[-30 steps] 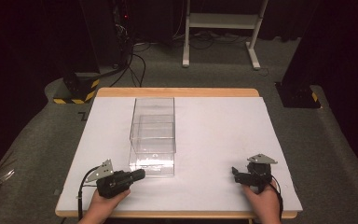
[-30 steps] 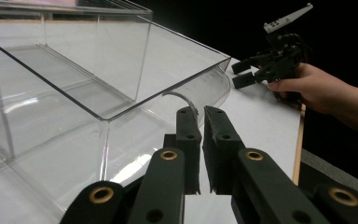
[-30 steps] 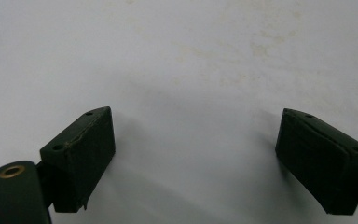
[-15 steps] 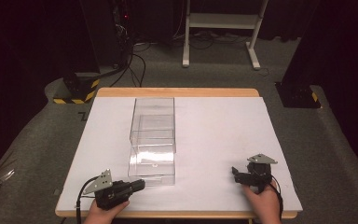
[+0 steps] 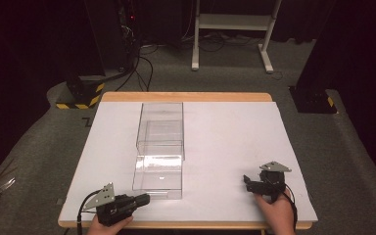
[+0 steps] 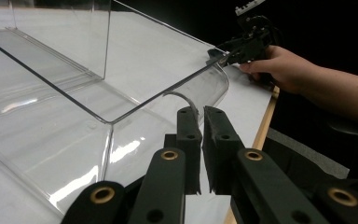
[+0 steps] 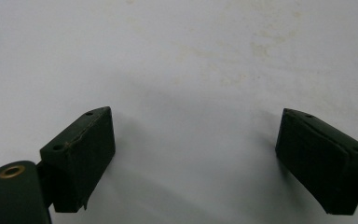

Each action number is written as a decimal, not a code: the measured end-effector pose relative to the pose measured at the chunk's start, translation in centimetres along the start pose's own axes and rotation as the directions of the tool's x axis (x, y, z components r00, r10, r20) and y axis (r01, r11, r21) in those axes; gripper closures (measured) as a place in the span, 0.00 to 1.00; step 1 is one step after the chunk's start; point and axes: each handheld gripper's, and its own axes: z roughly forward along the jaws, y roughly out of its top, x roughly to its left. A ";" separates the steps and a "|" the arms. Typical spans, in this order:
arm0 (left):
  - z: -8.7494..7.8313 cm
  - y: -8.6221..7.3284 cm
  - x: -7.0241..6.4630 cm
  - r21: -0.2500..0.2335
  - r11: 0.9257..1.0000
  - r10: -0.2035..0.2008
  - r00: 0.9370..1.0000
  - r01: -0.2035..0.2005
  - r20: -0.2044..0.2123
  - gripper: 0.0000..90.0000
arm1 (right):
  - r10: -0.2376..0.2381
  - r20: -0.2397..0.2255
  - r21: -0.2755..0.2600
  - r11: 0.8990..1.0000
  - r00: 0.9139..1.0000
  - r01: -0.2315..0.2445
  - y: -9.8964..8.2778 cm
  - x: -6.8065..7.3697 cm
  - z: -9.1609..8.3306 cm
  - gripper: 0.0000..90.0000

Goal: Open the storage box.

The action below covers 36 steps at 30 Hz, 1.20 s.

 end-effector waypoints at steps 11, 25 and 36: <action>-0.7 0.4 -0.2 -0.019 1.000 -0.011 1.000 0.011 -0.027 0.80 | 0.000 0.000 0.000 1.000 1.000 0.000 0.0 0.0 0.0 0.13; -2.4 1.7 -0.5 -0.109 0.994 0.022 0.997 -0.030 -0.068 0.89 | 0.000 0.000 0.000 1.000 1.000 0.000 0.0 0.0 0.0 0.13; -2.9 3.4 1.1 -0.150 0.988 0.007 0.985 -0.033 -0.171 0.85 | 0.000 0.000 0.000 1.000 1.000 0.000 0.0 0.0 0.0 0.13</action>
